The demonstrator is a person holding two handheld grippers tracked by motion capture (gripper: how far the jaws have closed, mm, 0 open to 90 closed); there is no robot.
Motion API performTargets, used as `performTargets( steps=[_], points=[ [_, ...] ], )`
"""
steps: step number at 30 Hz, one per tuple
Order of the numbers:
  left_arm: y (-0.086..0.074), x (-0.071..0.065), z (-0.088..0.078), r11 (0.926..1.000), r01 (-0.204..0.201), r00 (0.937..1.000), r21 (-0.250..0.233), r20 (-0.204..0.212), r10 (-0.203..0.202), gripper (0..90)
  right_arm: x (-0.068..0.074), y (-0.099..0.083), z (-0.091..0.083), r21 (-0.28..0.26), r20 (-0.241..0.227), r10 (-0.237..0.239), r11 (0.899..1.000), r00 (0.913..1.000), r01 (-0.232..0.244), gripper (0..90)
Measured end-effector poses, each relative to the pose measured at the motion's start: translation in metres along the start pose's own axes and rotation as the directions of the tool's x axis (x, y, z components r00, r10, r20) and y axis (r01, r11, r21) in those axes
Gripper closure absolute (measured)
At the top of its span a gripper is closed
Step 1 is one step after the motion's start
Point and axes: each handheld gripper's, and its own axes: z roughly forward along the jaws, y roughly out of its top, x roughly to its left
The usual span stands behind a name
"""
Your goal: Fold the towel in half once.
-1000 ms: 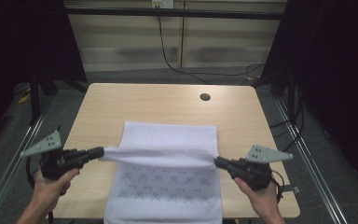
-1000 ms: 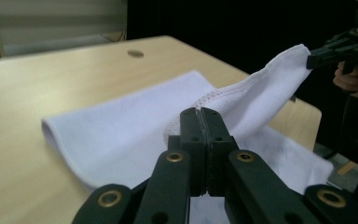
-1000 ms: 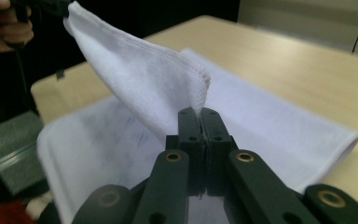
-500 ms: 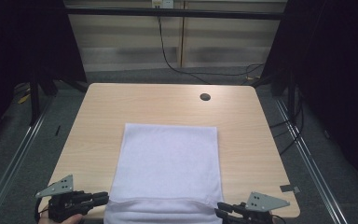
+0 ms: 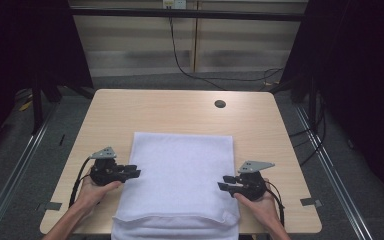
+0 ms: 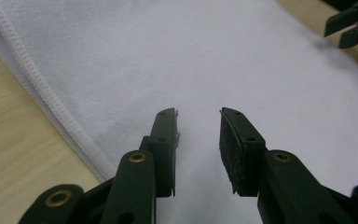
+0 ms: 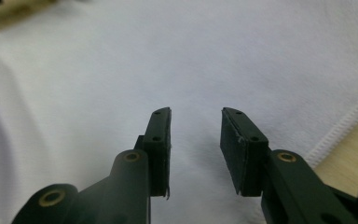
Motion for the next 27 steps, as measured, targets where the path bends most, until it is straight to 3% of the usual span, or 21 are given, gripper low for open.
performTargets(
  steps=[2, 3, 7, 13, 17, 21, 27],
  points=[
    [-0.001, 0.004, 0.011, 0.9994, -0.001, 0.9996, 0.034, -0.029, 0.002, 67.1, -0.003, -0.003, 0.008, 0.039, 0.039, -0.007, 0.999, 0.9992, 0.005, 61.9],
    [-0.003, 0.006, 0.013, 0.9997, -0.005, 0.9995, 0.023, -0.03, 0.005, 68.5, -0.004, -0.006, 0.011, 0.047, 0.046, -0.004, 0.999, 0.9989, 0.002, 61.7],
    [-0.01, -0.003, 0.007, 0.9988, -0.035, 0.999, 0.033, -0.025, 0.036, 69.0, 0.002, -0.014, 0.005, 0.061, 0.058, -0.031, 0.998, 0.9979, 0.027, 60.6],
    [-0.028, -0.024, -0.005, 0.9967, -0.071, 0.9975, 0.039, 0.002, 0.071, 70.1, 0.011, -0.027, -0.007, 0.06, 0.05, -0.028, 0.998, 0.9983, 0.025, 60.3],
    [-0.033, -0.027, -0.009, 0.9987, -0.044, 0.9989, 0.027, 0.017, 0.044, 70.1, 0.017, -0.03, -0.01, 0.066, 0.048, -0.031, 0.997, 0.9983, 0.028, 60.1],
    [-0.036, -0.032, -0.011, 0.9985, -0.046, 0.9989, 0.031, 0.016, 0.045, 70.1, 0.021, -0.033, -0.013, 0.071, 0.047, -0.04, 0.997, 0.9981, 0.037, 60.1],
    [-0.046, -0.046, -0.02, 0.9952, -0.086, 0.9961, 0.047, 0.026, 0.085, 67.8, 0.03, -0.039, -0.02, 0.085, 0.026, -0.023, 0.996, 0.9994, 0.021, 60.2]
  ],
)
